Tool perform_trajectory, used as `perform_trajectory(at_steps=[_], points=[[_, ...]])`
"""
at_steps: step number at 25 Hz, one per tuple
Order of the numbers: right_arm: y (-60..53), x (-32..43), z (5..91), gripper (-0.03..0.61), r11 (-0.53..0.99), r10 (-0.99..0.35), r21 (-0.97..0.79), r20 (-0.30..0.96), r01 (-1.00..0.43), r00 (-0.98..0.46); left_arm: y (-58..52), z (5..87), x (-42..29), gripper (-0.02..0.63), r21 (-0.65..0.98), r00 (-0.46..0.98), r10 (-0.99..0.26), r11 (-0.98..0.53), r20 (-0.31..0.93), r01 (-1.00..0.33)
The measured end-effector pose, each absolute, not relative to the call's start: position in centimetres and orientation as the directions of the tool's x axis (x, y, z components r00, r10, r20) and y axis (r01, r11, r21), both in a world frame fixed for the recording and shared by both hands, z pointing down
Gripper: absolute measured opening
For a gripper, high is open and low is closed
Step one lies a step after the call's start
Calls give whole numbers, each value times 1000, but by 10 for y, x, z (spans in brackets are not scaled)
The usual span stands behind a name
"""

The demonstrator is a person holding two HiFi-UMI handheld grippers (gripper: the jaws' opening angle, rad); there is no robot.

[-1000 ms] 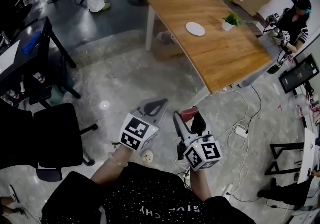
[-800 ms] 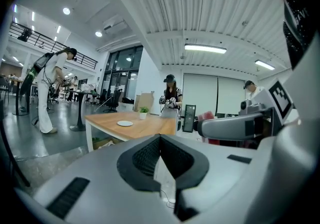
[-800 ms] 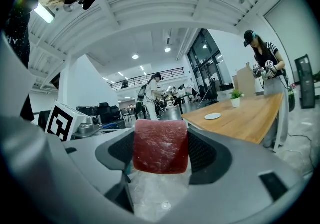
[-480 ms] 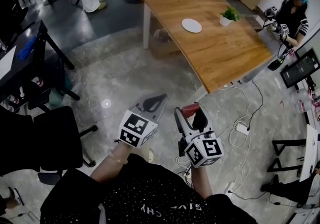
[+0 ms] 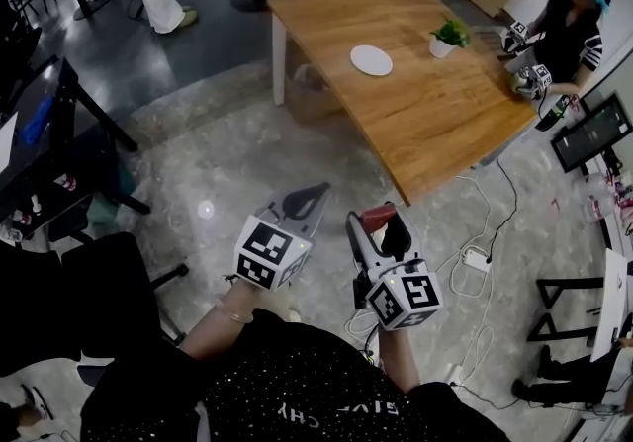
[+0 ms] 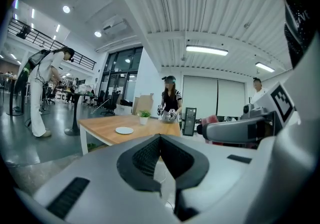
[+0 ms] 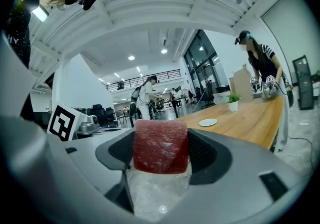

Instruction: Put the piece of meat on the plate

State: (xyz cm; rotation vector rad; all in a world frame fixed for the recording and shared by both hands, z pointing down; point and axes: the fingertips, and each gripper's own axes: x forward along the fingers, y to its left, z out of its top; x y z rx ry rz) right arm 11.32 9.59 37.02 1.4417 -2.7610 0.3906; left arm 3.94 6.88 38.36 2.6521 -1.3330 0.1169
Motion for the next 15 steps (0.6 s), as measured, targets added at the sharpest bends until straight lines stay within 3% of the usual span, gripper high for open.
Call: perform_trajectory(at_steps=[15], points=[[-36,97,360,314,474,-851,-232,125,-849,-510,-65,368,32,8,123,669,-732,-658,131,-743]])
